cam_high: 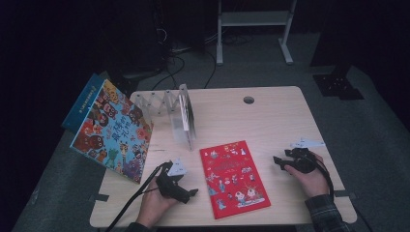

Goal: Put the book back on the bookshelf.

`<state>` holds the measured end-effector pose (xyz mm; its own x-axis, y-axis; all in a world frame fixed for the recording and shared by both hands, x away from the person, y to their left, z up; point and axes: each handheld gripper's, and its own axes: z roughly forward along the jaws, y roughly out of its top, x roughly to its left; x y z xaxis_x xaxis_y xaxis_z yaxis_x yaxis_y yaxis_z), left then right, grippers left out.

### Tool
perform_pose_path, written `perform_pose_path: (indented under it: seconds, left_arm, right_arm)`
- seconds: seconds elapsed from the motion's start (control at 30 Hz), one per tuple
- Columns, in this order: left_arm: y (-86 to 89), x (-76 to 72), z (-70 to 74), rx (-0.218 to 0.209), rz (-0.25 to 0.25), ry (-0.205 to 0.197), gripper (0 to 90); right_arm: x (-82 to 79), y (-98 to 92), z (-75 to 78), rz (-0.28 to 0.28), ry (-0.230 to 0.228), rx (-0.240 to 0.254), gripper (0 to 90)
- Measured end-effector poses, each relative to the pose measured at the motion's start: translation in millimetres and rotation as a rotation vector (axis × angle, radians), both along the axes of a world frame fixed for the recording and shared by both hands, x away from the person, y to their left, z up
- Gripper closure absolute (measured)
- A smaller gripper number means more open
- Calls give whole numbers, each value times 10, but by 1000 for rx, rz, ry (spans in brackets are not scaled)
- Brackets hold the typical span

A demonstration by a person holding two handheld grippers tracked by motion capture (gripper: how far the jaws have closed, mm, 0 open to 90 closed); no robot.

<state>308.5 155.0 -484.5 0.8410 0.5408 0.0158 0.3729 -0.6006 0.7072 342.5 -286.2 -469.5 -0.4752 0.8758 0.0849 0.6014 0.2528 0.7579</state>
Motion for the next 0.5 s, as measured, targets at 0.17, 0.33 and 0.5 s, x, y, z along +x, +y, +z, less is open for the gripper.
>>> perform_pose_path:
  seconds: [0.17,0.33,0.5]
  left_arm:
    - [-3,-1,0,1,3,-1,0]
    - [-4,5,0,1,-4,-1,0]
    - [-17,4,-1,-2,-8,-1,0]
  right_arm:
    - [-97,123,87,58,32,97,500]
    - [-127,252,93,106,64,136,520]
    - [-142,348,90,135,81,144,537]
